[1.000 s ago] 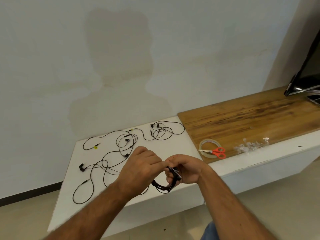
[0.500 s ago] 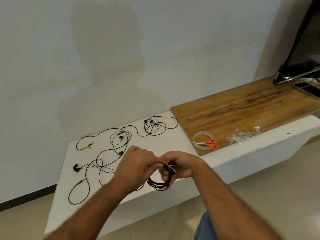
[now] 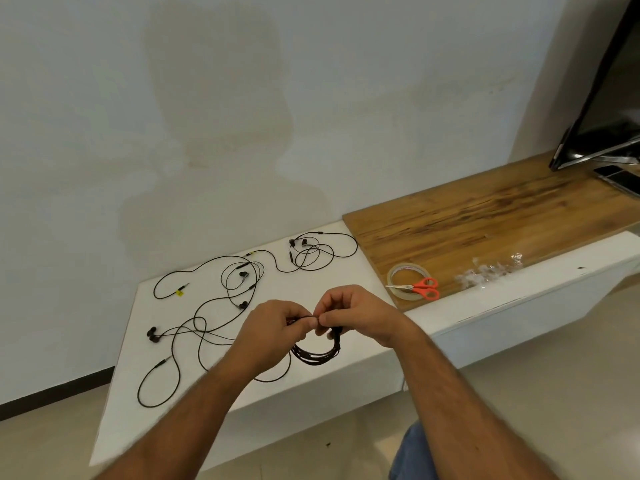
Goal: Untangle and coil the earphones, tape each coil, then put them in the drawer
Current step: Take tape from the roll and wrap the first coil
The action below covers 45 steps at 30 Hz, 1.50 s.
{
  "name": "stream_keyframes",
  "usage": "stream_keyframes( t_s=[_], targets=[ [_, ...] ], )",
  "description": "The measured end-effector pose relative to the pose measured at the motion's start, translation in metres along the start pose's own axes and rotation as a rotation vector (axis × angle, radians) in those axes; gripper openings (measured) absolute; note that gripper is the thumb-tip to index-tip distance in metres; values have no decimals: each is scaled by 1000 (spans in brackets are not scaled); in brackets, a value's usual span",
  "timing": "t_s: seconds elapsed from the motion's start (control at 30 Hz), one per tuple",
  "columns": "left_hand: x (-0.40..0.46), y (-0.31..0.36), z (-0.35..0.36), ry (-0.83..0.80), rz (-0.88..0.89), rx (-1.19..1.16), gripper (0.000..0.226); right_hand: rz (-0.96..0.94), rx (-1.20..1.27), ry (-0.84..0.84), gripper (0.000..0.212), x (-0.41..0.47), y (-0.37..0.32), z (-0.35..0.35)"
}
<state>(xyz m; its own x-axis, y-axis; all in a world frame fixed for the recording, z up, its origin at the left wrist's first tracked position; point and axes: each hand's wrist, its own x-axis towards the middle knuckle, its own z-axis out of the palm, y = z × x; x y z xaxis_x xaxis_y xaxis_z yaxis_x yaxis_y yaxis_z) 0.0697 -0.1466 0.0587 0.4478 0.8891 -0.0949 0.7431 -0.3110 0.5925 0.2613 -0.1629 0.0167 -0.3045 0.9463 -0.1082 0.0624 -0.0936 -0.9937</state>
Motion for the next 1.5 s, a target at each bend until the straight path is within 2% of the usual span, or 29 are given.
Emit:
stream_keyframes(
  t_s=[0.13,0.47,0.7,0.8,0.93,1.0,1.23,1.5],
  targets=[
    [-1,3,0,-58,-108,-231,17,-44,-11,16,10,0,-1,-1],
    [2,1,-9,-292,-436,-628,19,-131,-45,49,12,3,-1,3],
    [6,1,-16,-323,-570,-675,21,-132,-116,49,22,1,-10,7],
    [6,2,-18,-308,-597,-661,22,-108,-163,49,19,-1,-13,10],
    [8,2,-18,-273,-614,-643,23,-151,-430,138,12,2,-16,16],
    [8,2,-17,-258,-598,-625,23,-166,-472,152,11,2,-16,17],
    [9,5,-9,-184,-495,-520,14,-146,-453,206,5,5,-9,18],
    [12,4,4,-106,-364,-380,16,-32,-187,215,9,10,2,16]
  ],
)
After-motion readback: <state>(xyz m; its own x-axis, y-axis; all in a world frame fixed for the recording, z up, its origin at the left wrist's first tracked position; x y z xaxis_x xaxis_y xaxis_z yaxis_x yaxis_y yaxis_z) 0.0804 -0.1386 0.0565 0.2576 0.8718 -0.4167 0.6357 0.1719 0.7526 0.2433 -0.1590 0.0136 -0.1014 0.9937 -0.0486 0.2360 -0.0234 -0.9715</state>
